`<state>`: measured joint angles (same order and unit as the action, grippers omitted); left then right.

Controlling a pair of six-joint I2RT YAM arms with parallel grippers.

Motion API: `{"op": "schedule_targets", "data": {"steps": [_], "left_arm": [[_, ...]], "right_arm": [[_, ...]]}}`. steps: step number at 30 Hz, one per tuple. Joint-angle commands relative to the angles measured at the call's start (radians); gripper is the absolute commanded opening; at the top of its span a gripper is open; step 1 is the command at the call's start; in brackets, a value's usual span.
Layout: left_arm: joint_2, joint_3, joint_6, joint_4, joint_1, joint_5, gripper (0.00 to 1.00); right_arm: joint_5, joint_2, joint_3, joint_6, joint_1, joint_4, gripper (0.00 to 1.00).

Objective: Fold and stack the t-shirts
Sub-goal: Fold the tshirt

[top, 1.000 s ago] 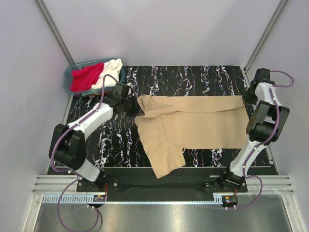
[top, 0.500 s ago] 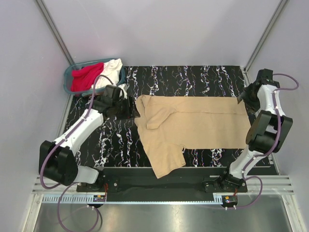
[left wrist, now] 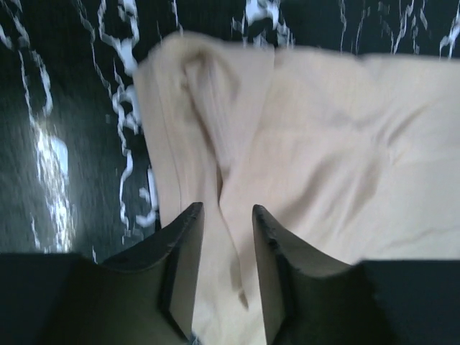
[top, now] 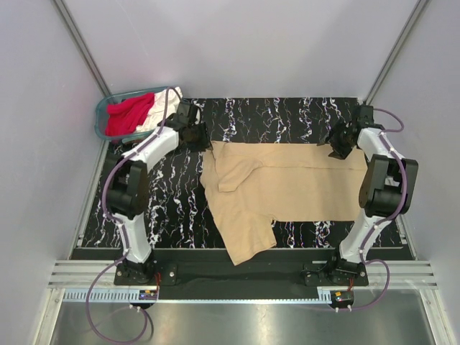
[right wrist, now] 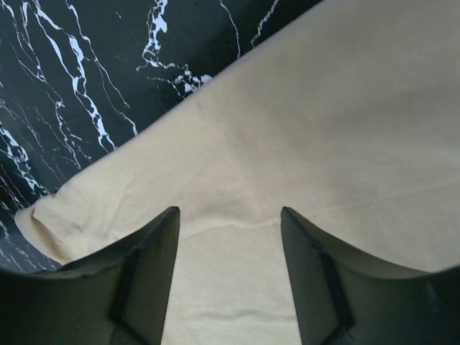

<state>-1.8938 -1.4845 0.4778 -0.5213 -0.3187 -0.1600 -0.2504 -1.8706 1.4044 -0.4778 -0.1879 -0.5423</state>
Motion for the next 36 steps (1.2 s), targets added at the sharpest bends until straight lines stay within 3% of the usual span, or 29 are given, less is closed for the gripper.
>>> {"op": "schedule_targets", "data": {"steps": [1, 2, 9, 12, 21, 28, 36], "left_arm": [[-0.082, -0.135, 0.06, 0.053, 0.003, 0.079, 0.37], [-0.105, -0.172, 0.093, 0.059, 0.003, 0.076, 0.37], [-0.26, -0.289, 0.246, 0.072, 0.012, 0.039, 0.4], [-0.29, -0.333, 0.266, 0.058, 0.012, 0.068, 0.3], [-0.3, -0.313, 0.331, 0.026, 0.012, 0.143, 0.25], [-0.31, -0.3, 0.338, 0.017, 0.01, 0.149, 0.32], [-0.346, -0.319, 0.326, 0.017, 0.015, 0.14, 0.29]], "right_arm": [[-0.084, -0.068, 0.063, -0.045, -0.004, 0.094, 0.65], [-0.101, -0.082, 0.077, -0.045, -0.004, 0.096, 0.6], [-0.084, -0.102, 0.087, -0.008, -0.012, 0.1, 0.59], [-0.09, -0.113, 0.096, -0.015, -0.031, 0.1, 0.59], [-0.127, -0.145, 0.133, -0.038, -0.09, 0.099, 0.59], [-0.13, -0.151, 0.123, -0.035, -0.093, 0.099, 0.59], [-0.121, -0.14, 0.12, -0.03, -0.101, 0.099, 0.59]]}}
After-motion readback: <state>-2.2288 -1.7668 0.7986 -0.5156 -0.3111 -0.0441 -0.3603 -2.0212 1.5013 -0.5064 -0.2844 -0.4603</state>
